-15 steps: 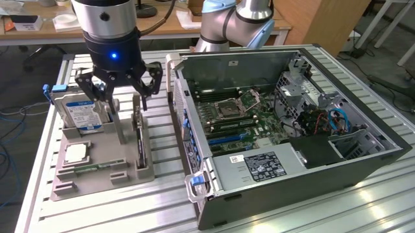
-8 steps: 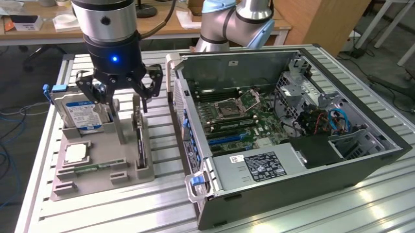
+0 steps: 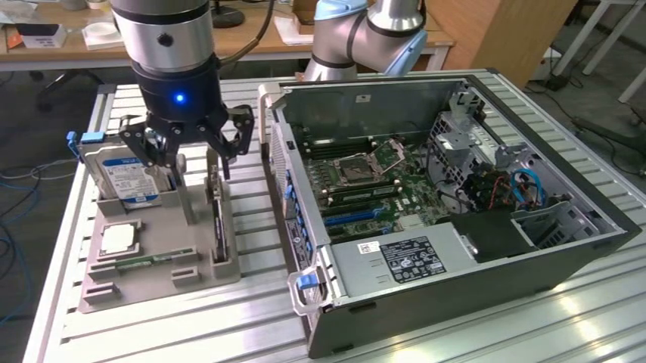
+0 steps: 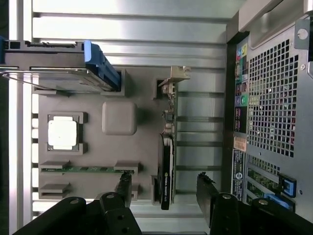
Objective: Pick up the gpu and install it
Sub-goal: 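Pick up the gpu and move the gpu toward the slot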
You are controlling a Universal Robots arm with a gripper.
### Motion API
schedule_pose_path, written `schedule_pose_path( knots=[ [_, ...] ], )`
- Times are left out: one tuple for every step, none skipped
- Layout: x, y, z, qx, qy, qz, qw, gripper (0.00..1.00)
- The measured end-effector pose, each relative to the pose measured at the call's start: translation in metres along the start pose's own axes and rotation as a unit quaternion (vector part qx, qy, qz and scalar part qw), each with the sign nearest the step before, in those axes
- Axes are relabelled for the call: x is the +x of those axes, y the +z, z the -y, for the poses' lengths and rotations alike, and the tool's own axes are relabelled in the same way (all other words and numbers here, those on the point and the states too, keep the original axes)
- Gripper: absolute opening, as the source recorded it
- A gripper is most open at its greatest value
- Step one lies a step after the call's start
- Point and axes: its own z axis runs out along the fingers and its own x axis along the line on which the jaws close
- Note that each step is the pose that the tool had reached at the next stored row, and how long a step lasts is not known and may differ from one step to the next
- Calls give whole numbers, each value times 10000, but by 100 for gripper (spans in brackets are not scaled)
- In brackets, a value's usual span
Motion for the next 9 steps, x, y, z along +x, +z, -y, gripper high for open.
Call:
schedule_pose_path(
  knots=[
    [-2, 4, 3, 0, 1, 0, 10000, 65],
    [-7, 9, 7, 0, 8, 1, 10000, 65],
    [-12, 13, 11, 0, 20, 1, 10000, 65],
    [-18, 16, 13, 0, 31, 1, 10000, 65],
    [-26, 21, 16, 0, 40, 2, 10000, 65],
    [-35, 25, 19, 0, 50, 3, 10000, 65],
    [-42, 30, 22, 0, 58, 3, 10000, 65],
    [-43, 34, 25, 1, 62, 2, 10000, 65],
    [-43, 42, 28, 1, 62, 3, 10000, 65]
  ],
)
